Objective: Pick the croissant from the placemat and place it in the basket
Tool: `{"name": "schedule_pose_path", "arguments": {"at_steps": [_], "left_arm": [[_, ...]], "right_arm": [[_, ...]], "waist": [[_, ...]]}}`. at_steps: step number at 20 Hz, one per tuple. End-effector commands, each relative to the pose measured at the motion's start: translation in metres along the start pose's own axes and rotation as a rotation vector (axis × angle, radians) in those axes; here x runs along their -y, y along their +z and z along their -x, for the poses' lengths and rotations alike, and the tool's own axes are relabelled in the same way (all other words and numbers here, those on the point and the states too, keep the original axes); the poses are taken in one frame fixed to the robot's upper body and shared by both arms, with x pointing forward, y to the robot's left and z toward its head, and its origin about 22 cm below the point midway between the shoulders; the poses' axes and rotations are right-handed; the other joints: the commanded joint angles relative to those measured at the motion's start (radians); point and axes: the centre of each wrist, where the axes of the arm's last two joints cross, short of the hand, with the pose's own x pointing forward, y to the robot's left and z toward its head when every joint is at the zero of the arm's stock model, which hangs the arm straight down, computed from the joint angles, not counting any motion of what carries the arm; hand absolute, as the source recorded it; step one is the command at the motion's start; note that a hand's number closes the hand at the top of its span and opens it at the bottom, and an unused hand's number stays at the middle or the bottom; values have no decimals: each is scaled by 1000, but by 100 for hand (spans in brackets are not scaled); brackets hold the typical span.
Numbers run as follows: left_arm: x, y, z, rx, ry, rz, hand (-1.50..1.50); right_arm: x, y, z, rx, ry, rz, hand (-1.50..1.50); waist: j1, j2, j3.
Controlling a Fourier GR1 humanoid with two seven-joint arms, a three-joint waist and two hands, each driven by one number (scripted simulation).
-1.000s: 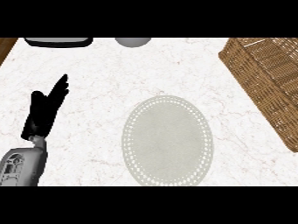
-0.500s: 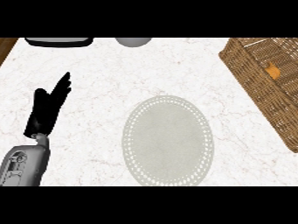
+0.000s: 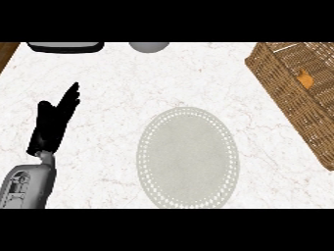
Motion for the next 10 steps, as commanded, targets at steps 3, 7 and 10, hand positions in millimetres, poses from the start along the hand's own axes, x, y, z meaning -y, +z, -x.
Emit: {"name": "schedule_pose_path", "arguments": {"at_steps": [3,7,10], "left_arm": [[5,4,-12,19,-14,-11,0],[5,1,5,-3,0,7,0],[-1,3,-6,7,-9,-24,0]], "right_arm": [[80,21,30,-119,-120,135,-150],[113,43,55,-144,-111,152,-150],[137,68,80,-149,-130,148,-150]], "waist": [[1,0,2],[8,8,2],[1,4,4]]}}
